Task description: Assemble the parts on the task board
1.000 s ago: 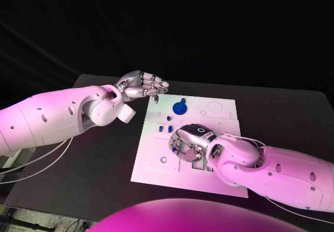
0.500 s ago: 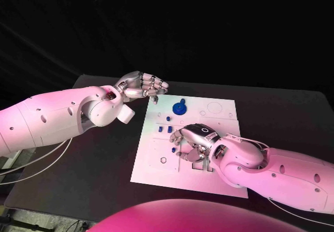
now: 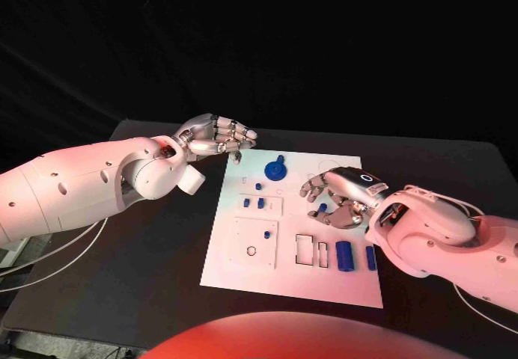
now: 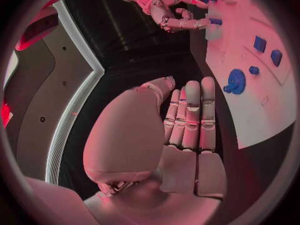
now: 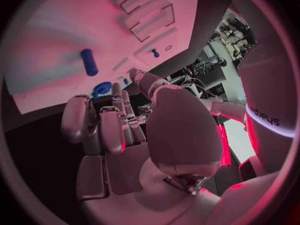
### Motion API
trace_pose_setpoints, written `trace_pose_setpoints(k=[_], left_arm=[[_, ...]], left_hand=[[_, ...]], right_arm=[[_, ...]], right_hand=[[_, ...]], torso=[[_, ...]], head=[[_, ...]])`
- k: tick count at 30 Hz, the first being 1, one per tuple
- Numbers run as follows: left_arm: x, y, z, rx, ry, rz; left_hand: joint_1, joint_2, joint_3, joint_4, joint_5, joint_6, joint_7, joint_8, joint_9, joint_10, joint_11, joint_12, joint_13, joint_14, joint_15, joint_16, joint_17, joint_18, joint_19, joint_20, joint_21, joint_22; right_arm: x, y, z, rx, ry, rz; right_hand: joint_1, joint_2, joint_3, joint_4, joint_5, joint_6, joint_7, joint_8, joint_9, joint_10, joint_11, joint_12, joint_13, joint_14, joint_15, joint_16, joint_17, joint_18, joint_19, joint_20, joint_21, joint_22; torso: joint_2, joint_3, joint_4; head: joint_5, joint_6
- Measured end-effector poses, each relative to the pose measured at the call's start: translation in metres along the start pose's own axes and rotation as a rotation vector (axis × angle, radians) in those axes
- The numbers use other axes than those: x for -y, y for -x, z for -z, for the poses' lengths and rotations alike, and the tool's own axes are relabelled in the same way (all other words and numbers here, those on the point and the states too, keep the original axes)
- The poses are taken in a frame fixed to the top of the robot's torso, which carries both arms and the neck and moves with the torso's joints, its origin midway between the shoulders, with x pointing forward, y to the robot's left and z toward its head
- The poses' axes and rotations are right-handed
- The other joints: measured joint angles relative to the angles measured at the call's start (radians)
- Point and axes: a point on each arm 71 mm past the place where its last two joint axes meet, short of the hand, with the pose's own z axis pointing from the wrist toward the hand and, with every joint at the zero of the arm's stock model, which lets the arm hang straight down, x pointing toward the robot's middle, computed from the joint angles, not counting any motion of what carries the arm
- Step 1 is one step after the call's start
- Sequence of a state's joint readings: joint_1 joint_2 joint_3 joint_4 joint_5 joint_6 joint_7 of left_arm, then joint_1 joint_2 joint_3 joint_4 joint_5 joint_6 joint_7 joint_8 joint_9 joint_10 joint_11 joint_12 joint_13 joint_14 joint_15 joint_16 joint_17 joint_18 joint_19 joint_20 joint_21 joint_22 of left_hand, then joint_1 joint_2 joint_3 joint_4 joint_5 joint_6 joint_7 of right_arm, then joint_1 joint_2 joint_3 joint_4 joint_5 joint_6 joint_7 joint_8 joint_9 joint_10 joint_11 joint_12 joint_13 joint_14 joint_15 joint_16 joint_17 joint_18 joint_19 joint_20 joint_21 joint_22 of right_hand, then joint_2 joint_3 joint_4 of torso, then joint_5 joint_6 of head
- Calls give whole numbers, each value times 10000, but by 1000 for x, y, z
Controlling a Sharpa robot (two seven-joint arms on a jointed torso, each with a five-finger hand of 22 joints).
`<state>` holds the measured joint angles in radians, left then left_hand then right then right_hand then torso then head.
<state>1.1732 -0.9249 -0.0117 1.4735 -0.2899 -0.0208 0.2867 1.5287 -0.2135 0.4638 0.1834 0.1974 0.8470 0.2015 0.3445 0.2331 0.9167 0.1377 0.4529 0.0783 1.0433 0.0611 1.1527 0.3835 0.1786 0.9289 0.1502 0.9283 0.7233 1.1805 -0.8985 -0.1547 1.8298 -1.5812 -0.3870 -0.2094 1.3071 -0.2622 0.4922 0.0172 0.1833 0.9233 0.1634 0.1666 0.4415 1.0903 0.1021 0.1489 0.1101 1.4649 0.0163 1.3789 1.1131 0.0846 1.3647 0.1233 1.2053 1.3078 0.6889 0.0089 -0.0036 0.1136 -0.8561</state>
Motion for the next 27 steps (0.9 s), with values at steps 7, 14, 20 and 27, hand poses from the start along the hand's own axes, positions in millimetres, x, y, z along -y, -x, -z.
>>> trace_pose_setpoints(k=[7, 14, 20, 27], left_arm=[[0, 1, 0, -2, 12, -1], [-1, 1, -1, -16, 21, 3], [-1, 0, -1, -37, 25, 9], [-1, 1, 0, -40, 40, 9]], left_hand=[[0, 0, 0, 0, 0, 0, 0, 0, 12, 0, 0, 0, 0, 0, 0, 0, 0, 0, -35, 35, 0, -1], [0, 0, 0, 0, 0, 0, 0, 0, 11, 0, 0, 0, 0, 0, 0, 0, -1, 0, -35, 35, 0, -1], [0, 0, 0, 0, 0, 0, 0, 0, 11, 0, 0, 0, 0, 0, 0, 0, -1, 0, -35, 35, 0, -2], [0, 0, 0, 0, 0, 0, 0, 0, 10, 1, 0, 0, 0, 0, 0, 0, -2, 0, -35, 35, 0, -3]], right_arm=[[26, 16, 7, -100, -803, 175], [33, 13, 4, -666, -1052, 367], [32, 8, -1, -1055, -1044, 465], [32, -2, -3, -1434, -1059, 483]], right_hand=[[255, 146, -1538, 414, 31, -4, -1, -209, -204, -477, 32, 157, -258, 0, -1, 29, -221, 0, -16, 15, -319, -1], [950, 561, -2849, 938, 65, -6, -1, -279, -331, -705, 19, 519, -366, 0, -1, 109, -243, 0, -39, 39, -382, -2], [1104, 633, -2820, 1033, 64, 76, -83, -279, -358, -570, -34, 685, -366, 0, -1, 161, -180, 0, 0, -1, -300, -2], [1289, 736, -2354, 1315, 64, 428, -80, -278, -428, -192, -98, 862, -389, -1, -1, 243, -87, -1, 116, -43, -98, -3]], torso=[[-10, 17, 4], [-3, 19, 11], [3, 11, 29], [8, 1, 31]], head=[[-102, 89], [-141, 142], [-163, 153], [-140, 126]])
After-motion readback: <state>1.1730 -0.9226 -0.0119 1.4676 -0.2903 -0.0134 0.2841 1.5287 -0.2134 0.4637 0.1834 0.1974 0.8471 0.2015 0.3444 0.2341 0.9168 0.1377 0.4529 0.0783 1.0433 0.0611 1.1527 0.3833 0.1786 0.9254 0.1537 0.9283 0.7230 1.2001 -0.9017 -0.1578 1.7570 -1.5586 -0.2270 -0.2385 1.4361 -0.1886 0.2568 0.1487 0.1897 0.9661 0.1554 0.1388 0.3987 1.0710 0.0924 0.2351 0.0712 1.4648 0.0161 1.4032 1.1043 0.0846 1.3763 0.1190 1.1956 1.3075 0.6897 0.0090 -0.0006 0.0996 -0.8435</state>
